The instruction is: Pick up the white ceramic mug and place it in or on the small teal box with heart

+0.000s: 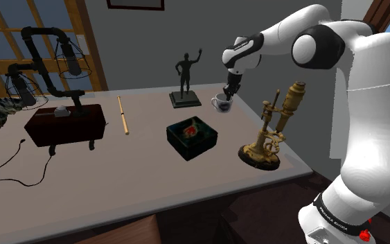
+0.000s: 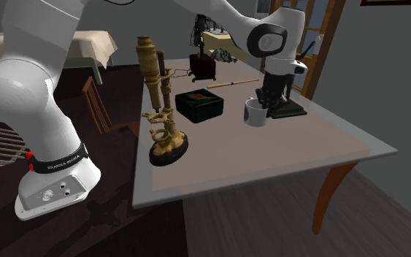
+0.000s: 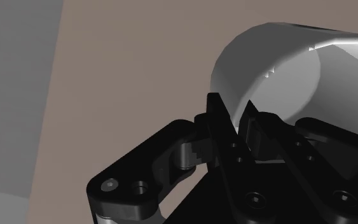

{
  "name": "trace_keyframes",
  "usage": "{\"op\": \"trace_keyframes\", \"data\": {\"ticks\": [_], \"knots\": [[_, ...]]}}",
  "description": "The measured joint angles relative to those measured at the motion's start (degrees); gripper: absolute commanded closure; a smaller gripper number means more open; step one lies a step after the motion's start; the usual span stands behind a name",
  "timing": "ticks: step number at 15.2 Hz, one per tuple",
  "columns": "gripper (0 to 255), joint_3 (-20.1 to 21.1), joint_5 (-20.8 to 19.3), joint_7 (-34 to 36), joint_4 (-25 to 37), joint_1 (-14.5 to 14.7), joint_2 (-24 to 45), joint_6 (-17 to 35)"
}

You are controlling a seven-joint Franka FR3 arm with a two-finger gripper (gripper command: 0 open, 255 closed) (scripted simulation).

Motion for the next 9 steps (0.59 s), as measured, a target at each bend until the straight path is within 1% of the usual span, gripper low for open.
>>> {"op": "trace_keyframes", "data": {"ticks": [9], "knots": [[255, -0.45, -0.82, 0.83, 2.44, 0.25, -2.99, -5.36]]}}
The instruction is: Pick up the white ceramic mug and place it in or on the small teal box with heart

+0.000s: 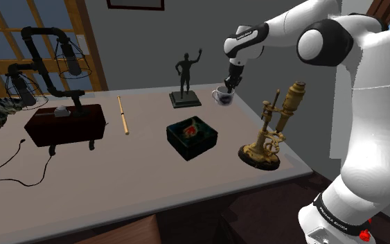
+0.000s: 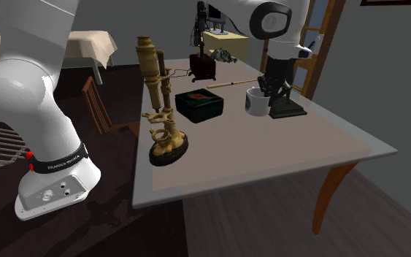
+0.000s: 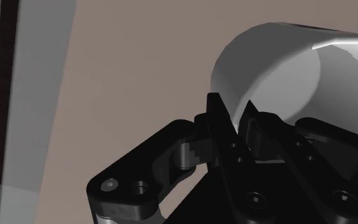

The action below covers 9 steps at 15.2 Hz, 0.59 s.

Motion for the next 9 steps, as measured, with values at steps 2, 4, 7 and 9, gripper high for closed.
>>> {"op": "trace_keyframes", "data": {"ticks": [2, 4, 7, 9], "knots": [[255, -0.09, -0.15, 0.09, 0.49, 0.0, -0.61, -1.1], [255, -0.19, -0.3, 0.19, 1.13, -0.02, -1.21, -2.32], [255, -0.29, -0.51, 0.4, 2.43, -0.03, -1.92, -4.32], [255, -0.34, -0.64, 0.6, 3.38, 0.0, -2.26, -5.59]]}}
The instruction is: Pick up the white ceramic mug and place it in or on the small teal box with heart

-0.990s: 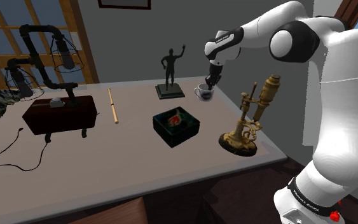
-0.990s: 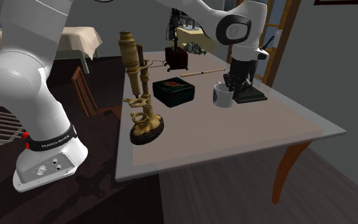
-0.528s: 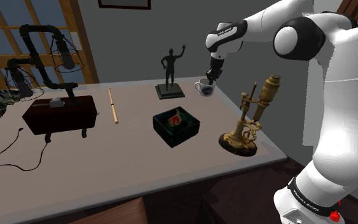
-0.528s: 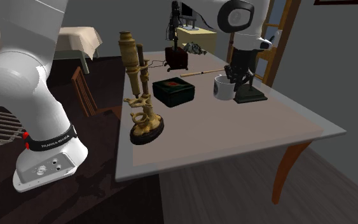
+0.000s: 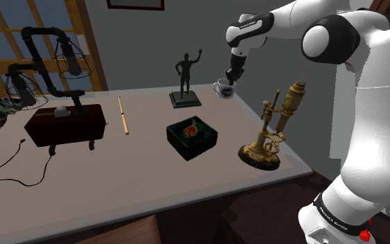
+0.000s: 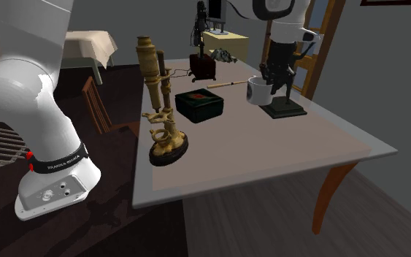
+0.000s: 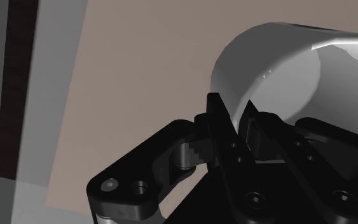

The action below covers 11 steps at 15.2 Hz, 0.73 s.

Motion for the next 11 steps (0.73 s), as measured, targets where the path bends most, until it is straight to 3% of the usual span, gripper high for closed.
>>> {"op": "trace_keyframes", "data": {"ticks": [4, 11], "knots": [[255, -0.06, -0.35, 0.65, 0.38, 0.42, -1.46, -1.78], [255, 1.27, -2.3, 7.46, -11.19, 6.39, -10.05, 1.79]]}}
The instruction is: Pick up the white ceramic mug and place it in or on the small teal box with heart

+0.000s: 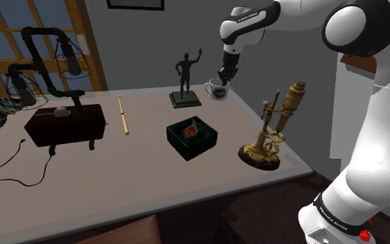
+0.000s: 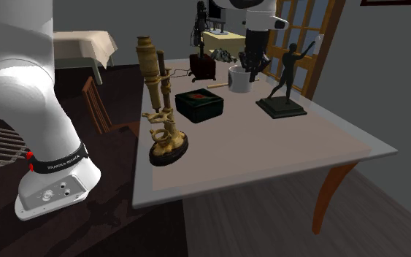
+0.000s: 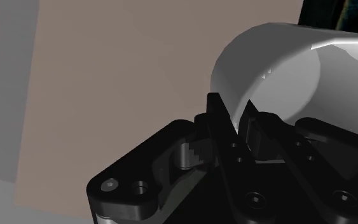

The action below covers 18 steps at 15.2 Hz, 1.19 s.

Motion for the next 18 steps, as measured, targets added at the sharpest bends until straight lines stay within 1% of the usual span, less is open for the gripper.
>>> {"op": "trace_keyframes", "data": {"ticks": [7, 10, 16, 18], "knots": [[255, 2.48, -1.82, 8.45, -9.39, 5.89, -6.9, 3.08], [255, 3.9, -2.44, 12.51, -11.87, 8.36, -8.92, 3.83], [255, 7.25, -3.5, 21.27, -13.95, 13.43, -11.08, 4.21], [255, 7.75, -3.6, 22.48, -15.14, 14.12, -11.45, 5.07]]}}
